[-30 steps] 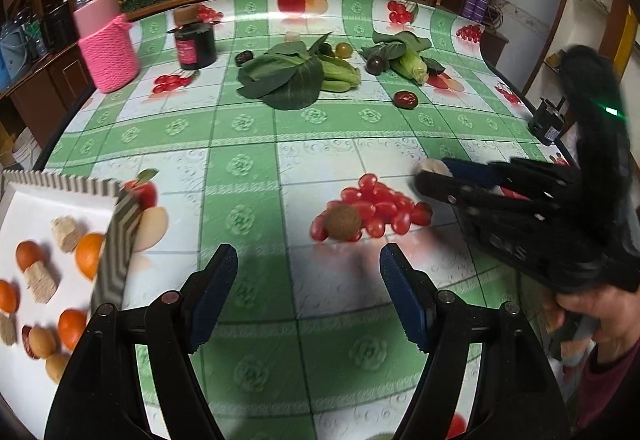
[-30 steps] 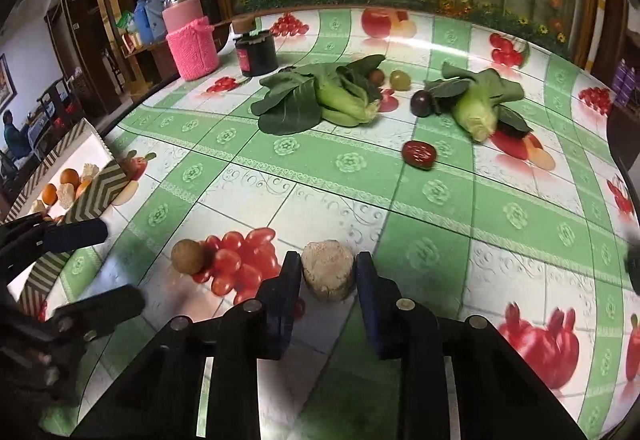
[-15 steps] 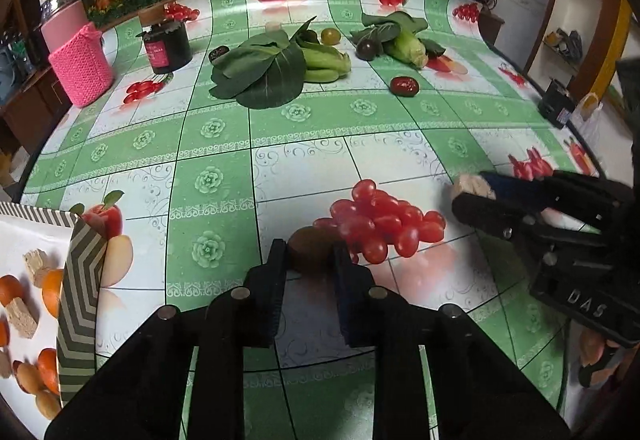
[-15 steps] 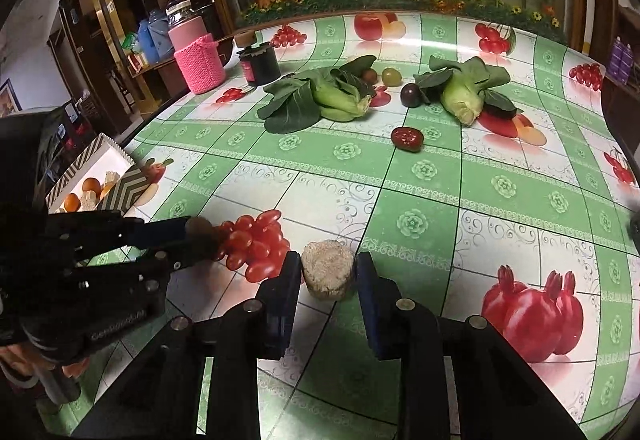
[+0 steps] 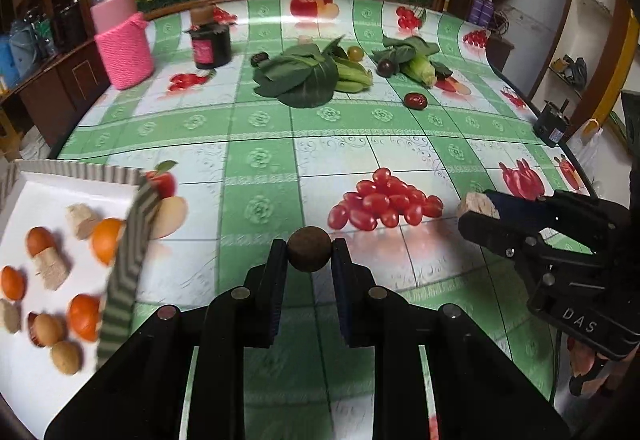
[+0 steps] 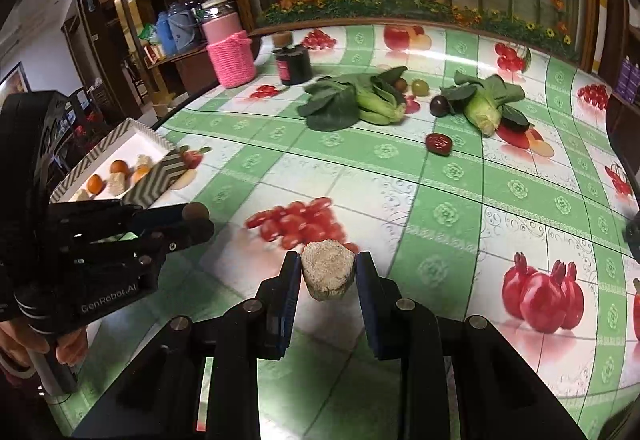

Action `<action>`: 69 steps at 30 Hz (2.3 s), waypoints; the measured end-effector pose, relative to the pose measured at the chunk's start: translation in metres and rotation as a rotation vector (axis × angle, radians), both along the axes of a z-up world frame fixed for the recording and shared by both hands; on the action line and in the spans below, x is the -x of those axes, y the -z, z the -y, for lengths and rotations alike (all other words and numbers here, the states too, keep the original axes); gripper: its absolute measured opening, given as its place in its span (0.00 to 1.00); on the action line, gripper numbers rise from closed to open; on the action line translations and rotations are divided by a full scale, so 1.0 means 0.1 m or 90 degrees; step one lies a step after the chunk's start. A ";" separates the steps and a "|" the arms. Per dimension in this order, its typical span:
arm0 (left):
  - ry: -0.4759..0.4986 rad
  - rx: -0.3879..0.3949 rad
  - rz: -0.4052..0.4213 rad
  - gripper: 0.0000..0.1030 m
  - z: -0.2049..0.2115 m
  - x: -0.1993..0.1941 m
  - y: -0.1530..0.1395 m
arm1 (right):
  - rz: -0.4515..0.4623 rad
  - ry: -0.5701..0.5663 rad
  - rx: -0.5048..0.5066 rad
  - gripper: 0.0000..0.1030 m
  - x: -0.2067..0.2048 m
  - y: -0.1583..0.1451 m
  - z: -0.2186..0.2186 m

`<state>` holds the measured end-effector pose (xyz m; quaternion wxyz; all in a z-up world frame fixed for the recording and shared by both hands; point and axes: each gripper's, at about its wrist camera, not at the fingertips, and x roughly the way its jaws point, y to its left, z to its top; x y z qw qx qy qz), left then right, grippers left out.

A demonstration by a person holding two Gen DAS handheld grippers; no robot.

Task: Organize fruits
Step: 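Carry the brown round fruit and the beige cube over the tray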

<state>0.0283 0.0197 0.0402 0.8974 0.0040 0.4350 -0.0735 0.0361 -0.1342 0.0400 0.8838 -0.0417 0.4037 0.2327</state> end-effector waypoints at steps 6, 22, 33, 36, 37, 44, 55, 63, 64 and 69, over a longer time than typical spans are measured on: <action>-0.015 -0.001 0.019 0.19 -0.17 0.23 -0.12 | 0.002 -0.015 -0.007 0.28 0.20 -0.04 -0.16; -0.094 -0.020 0.058 0.19 -0.83 0.66 -0.28 | 0.026 -0.098 -0.020 0.28 0.55 -0.24 -0.93; -0.139 -0.032 0.057 0.19 -1.30 0.83 -0.28 | 0.030 -0.166 -0.015 0.28 0.68 -0.29 -1.49; -0.157 -0.034 0.055 0.19 -1.47 0.89 -0.28 | 0.030 -0.181 -0.013 0.28 0.70 -0.29 -1.61; -0.162 -0.033 0.054 0.19 -1.53 0.90 -0.27 | 0.029 -0.184 -0.011 0.28 0.71 -0.29 -1.64; -0.200 -0.025 0.032 0.19 -1.87 0.97 -0.18 | 0.022 -0.213 -0.002 0.28 0.72 -0.25 -1.89; -0.219 -0.028 0.008 0.19 -2.09 0.97 -0.04 | 0.005 -0.291 0.017 0.28 0.81 -0.18 -2.44; -0.235 -0.032 -0.005 0.19 -2.20 0.96 0.01 | -0.021 -0.346 0.050 0.28 0.88 0.04 -2.83; -0.236 -0.032 -0.007 0.19 -2.21 0.95 0.02 | -0.025 -0.351 0.055 0.28 0.88 0.08 -2.86; -0.242 -0.024 -0.014 0.19 -2.24 0.95 0.04 | -0.035 -0.353 0.072 0.28 0.85 0.17 -2.94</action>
